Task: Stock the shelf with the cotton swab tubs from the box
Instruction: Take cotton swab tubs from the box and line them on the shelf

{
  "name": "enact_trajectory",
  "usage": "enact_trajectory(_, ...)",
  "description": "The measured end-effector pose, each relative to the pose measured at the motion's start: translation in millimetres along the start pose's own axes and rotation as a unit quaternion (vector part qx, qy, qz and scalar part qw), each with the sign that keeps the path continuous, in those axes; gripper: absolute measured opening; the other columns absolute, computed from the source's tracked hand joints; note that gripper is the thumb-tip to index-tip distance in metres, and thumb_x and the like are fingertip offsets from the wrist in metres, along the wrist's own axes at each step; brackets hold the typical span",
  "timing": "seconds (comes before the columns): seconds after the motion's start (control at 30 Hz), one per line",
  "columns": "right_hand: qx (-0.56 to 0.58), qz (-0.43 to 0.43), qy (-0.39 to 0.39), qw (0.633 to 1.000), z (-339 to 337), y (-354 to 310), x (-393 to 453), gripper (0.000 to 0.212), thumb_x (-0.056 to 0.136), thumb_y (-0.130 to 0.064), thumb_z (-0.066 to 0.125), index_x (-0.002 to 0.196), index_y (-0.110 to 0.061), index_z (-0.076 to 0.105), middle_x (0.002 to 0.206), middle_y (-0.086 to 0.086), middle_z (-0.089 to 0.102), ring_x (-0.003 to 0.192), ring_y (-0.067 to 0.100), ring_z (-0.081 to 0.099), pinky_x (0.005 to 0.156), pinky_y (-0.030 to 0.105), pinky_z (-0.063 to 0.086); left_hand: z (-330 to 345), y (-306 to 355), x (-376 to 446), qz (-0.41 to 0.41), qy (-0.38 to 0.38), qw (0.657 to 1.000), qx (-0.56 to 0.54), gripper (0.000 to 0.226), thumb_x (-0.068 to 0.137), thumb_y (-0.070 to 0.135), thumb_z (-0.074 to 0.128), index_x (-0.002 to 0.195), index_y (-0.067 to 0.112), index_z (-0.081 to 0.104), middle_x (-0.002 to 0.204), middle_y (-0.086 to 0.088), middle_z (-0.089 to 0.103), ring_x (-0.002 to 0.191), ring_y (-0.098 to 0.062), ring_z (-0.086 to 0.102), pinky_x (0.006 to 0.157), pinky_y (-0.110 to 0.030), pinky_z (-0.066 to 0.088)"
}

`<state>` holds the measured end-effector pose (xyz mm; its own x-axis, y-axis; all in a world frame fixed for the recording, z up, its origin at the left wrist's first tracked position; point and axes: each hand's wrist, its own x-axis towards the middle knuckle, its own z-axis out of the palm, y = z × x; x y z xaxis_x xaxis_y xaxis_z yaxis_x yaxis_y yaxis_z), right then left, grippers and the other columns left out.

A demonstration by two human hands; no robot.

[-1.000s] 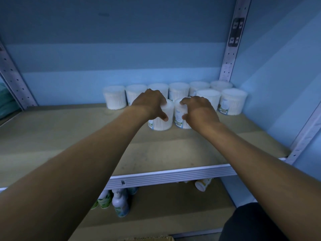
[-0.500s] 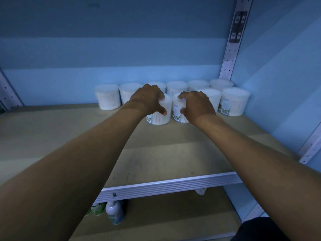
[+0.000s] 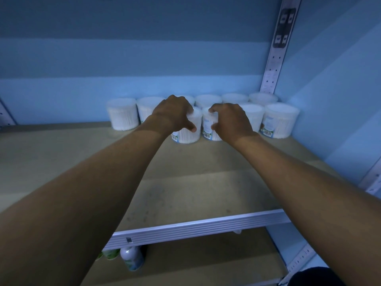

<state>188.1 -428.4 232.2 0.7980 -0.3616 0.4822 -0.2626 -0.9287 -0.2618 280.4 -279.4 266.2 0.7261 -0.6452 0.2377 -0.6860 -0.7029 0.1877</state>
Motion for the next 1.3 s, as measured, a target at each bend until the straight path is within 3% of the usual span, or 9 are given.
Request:
enact_trajectory(0.27,0.002,-0.001,-0.003,1.000,2.7,1.5,2.6,0.043,0.084,0.000,0.067,0.125,-0.015,0.067,0.123,0.013,0.067,0.116,0.034,0.056,0.094,0.038,0.044,0.8,-0.3,3.5,0.005,-0.002,1.000,0.005,0.069,0.073,0.048,0.082,0.132,0.019,0.062,0.130,-0.004,0.061,0.122,-0.024,0.051,0.094,-0.035,0.044)
enact_trajectory(0.5,0.076,0.061,-0.127,0.987,-31.0,0.3,19.0,0.065,0.078,-0.015,0.083,0.138,-0.025,0.060,0.143,0.005,0.055,0.134,0.023,0.048,0.107,0.030,0.040,-17.7,3.3,-8.3,-0.013,-0.046,0.997,-0.058,0.077,0.073,0.048,0.082,0.139,0.022,0.052,0.142,-0.001,0.050,0.129,-0.020,0.048,0.097,-0.029,0.040)
enact_trajectory(0.7,0.080,0.064,-0.147,0.984,-55.4,-10.4,-0.7,0.070,0.077,-0.030,0.084,0.141,-0.030,0.057,0.148,0.004,0.050,0.136,0.021,0.045,0.108,0.032,0.040,-31.6,-5.0,-33.0,-0.007,-0.045,0.998,-0.044,0.060,0.080,0.041,0.076,0.134,0.025,0.054,0.144,-0.001,0.048,0.128,-0.019,0.049,0.098,-0.031,0.041)
enact_trajectory(0.8,0.072,0.070,-0.163,0.981,-65.1,-23.5,-20.4,0.067,0.074,-0.040,0.084,0.137,-0.038,0.058,0.146,0.002,0.051,0.130,0.020,0.050,0.104,0.033,0.044,-42.9,-9.2,-54.6,0.001,-0.056,0.998,-0.025,0.057,0.083,0.041,0.072,0.135,0.027,0.055,0.143,0.002,0.050,0.128,-0.018,0.049,0.099,-0.032,0.042)
enact_trajectory(0.93,0.077,0.036,-0.155,0.984,-73.6,-37.6,-57.3,0.064,0.077,-0.042,0.082,0.137,-0.035,0.059,0.143,0.000,0.054,0.132,0.018,0.047,0.101,0.030,0.042,-51.3,-14.7,-94.1,0.002,-0.079,0.997,0.007,0.056,0.086,0.047,0.067,0.137,0.029,0.053,0.143,0.005,0.051,0.131,-0.017,0.046,0.106,-0.034,0.041)
enact_trajectory(1.13,0.110,0.013,-0.125,0.986,-74.8,-66.1,-111.5,0.060,0.069,-0.043,0.087,0.124,-0.033,0.067,0.132,-0.002,0.064,0.126,0.020,0.055,0.103,0.031,0.044,-52.1,-24.9,-173.5,0.038,-0.035,0.999,0.015,0.048,0.087,0.046,0.066,0.129,0.025,0.061,0.134,0.002,0.061,0.124,-0.018,0.053,0.100,-0.030,0.043)
enact_trajectory(1.23,0.121,0.001,-0.128,0.984,-74.6,-82.6,-145.8,0.058,0.073,-0.043,0.085,0.127,-0.034,0.065,0.133,-0.002,0.063,0.126,0.021,0.054,0.094,0.027,0.042,-48.5,-33.8,-213.9,0.033,-0.021,0.999,0.011,0.048,0.086,0.048,0.065,0.128,0.027,0.062,0.132,0.001,0.062,0.122,-0.019,0.054,0.102,-0.035,0.045)
enact_trajectory(1.3,0.122,-0.009,-0.134,0.983,-72.9,-97.8,-172.6,0.058,0.078,-0.041,0.081,0.132,-0.031,0.062,0.137,-0.001,0.060,0.130,0.022,0.051,0.098,0.030,0.042,-43.9,-39.6,-245.5,0.029,-0.013,0.999,0.011,0.046,0.087,0.045,0.065,0.128,0.025,0.062,0.131,-0.001,0.063,0.121,-0.021,0.055,0.101,-0.034,0.044)
